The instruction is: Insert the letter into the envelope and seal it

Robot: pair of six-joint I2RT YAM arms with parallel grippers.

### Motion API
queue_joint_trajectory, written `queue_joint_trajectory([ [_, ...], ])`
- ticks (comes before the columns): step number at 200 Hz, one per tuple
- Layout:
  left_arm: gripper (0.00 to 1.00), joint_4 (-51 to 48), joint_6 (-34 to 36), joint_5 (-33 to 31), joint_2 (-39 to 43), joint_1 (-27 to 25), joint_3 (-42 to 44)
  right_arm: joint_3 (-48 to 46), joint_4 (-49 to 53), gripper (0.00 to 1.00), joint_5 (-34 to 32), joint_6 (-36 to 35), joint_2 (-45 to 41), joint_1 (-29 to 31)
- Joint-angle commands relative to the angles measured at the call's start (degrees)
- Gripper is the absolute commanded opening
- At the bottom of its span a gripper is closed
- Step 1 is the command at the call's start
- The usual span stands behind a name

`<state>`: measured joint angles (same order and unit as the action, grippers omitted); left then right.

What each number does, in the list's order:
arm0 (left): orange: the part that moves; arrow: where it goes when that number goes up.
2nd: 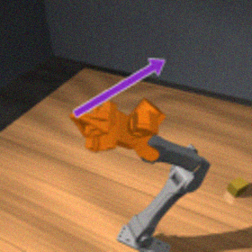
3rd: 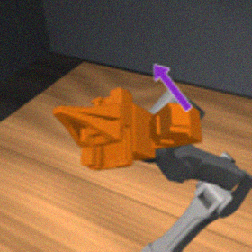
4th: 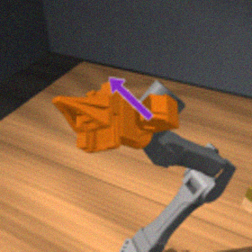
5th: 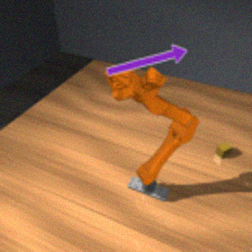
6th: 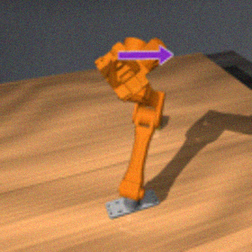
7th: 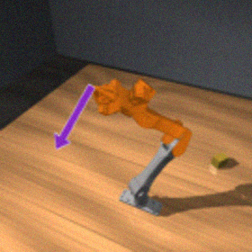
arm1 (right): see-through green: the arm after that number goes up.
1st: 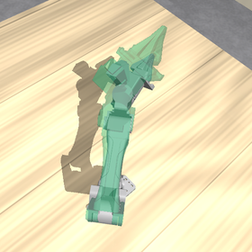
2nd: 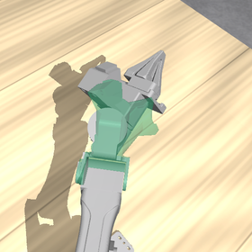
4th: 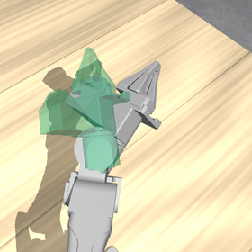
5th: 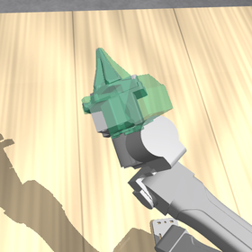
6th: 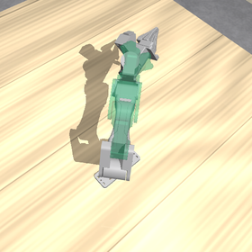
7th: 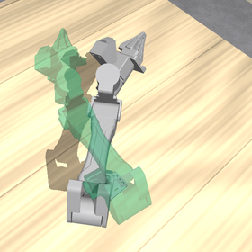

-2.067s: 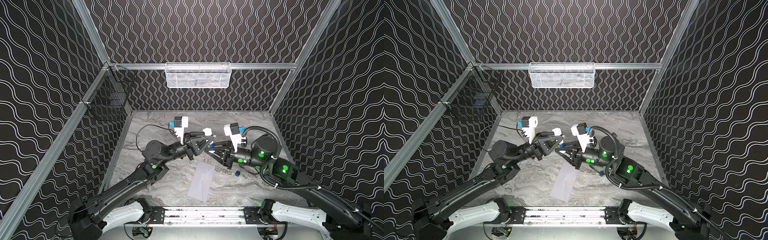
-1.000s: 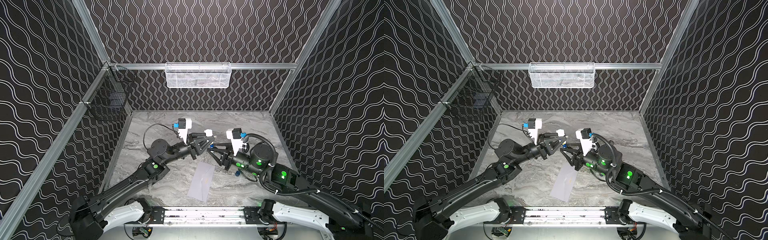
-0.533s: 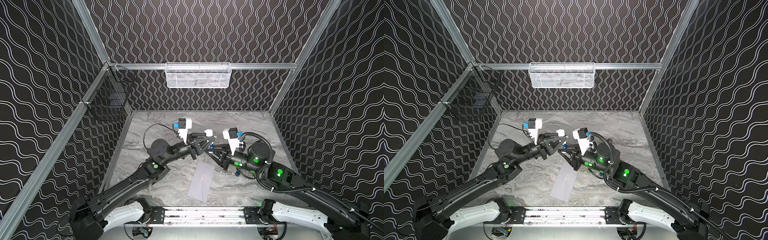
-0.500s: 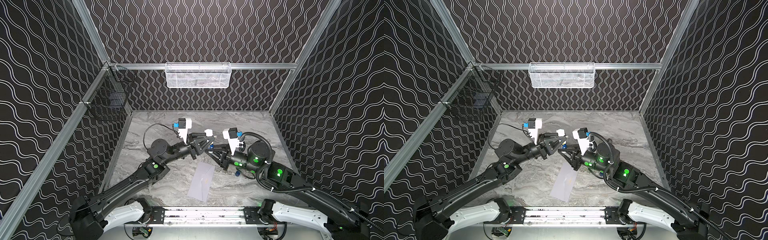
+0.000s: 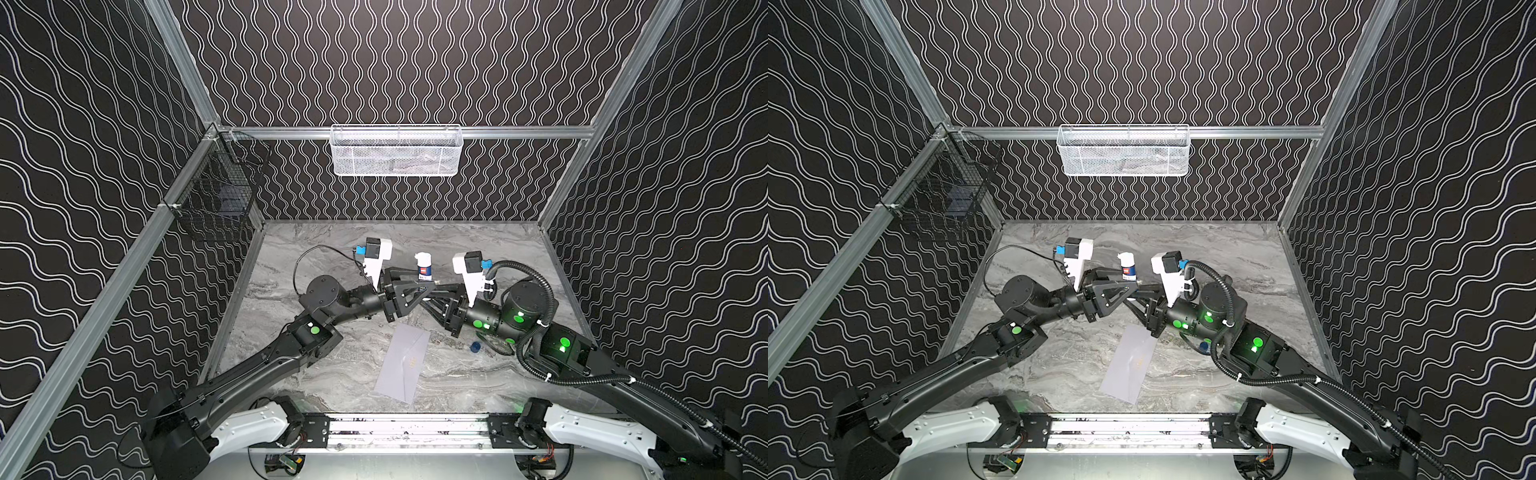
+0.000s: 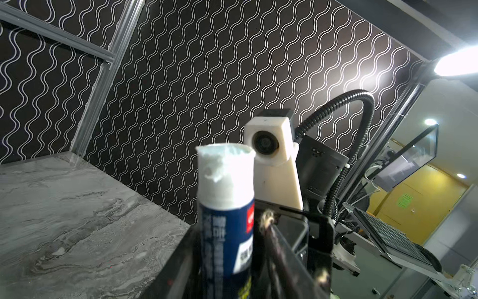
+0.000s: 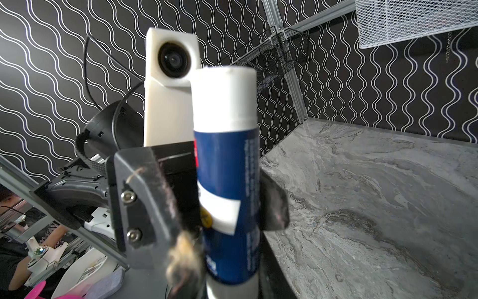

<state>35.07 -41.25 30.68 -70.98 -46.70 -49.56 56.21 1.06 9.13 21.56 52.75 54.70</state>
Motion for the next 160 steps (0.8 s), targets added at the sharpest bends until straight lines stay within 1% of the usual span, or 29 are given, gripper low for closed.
queue_joint_trajectory([
  [1, 0.36, -3.15, 2.30, 3.20, 0.48, 0.01, -0.62, 0.44, -1.27, 0.00, 0.61, -0.56, -0.18, -0.11],
  [25, 0.23, -3.60, 2.71, 3.31, 0.28, 0.03, -1.21, 0.40, -1.11, 0.00, 1.25, -0.51, 0.29, -0.12],
  [52, 0.15, -3.77, 2.89, 3.75, -0.37, 0.02, -2.01, 0.46, -0.89, 0.00, 1.24, -0.82, 0.12, -0.12],
  [84, 0.06, -5.70, 4.44, 2.87, 0.17, 0.02, -2.38, 0.48, -0.15, 0.00, 0.74, -0.49, -0.08, -0.12],
  [87, 0.05, -5.98, 4.63, 2.70, 0.21, 0.03, -2.43, 0.47, -0.06, 0.06, 0.60, -0.41, -0.10, -0.12],
  [88, 0.04, -6.11, 4.70, 2.62, 0.31, 0.03, -2.45, 0.48, 0.09, 0.06, 0.57, -0.39, -0.15, -0.12],
  [92, 0.02, -6.77, 5.00, 2.36, 0.36, 0.03, -2.47, 0.56, 0.41, 0.15, 0.41, -0.23, -0.19, -0.12],
  [101, 0.00, -8.18, 6.43, 1.99, 0.64, 0.03, -2.40, 0.57, 1.84, 0.42, -0.02, 0.09, -0.45, -0.12],
  [105, 0.00, -9.10, 7.17, 1.81, 0.83, 0.03, -2.32, 0.57, 3.12, 0.51, -0.31, 0.29, -0.54, -0.12],
  [109, 0.00, -10.11, 8.01, 1.25, 0.99, -0.01, -2.19, 2.00, 4.87, 0.58, -0.81, 0.57, -0.69, -0.12],
  [114, 0.00, -11.23, 8.94, 0.38, 1.33, 0.03, -1.70, 3.07, 7.41, 0.64, -1.71, 1.17, -0.92, -0.12],
  [126, 0.00, -13.03, 11.46, -1.35, 1.95, 0.03, 0.02, 4.60, 15.42, 0.71, -4.41, 2.72, -2.11, -0.12],
  [141, 0.00, -12.78, 13.20, -2.84, 2.18, -0.05, 2.65, 4.61, 25.52, 0.72, -9.61, 5.72, -5.05, -0.12],
  [145, 0.00, -12.79, 13.56, -3.21, 2.13, -0.14, 3.25, 4.42, 28.54, 0.72, -11.76, 6.55, -5.74, -0.11],
  [160, 0.00, -11.60, 14.28, -3.44, 1.60, -0.32, 4.97, 6.02, 42.45, 0.70, -23.45, 12.23, -5.57, -0.25],
])
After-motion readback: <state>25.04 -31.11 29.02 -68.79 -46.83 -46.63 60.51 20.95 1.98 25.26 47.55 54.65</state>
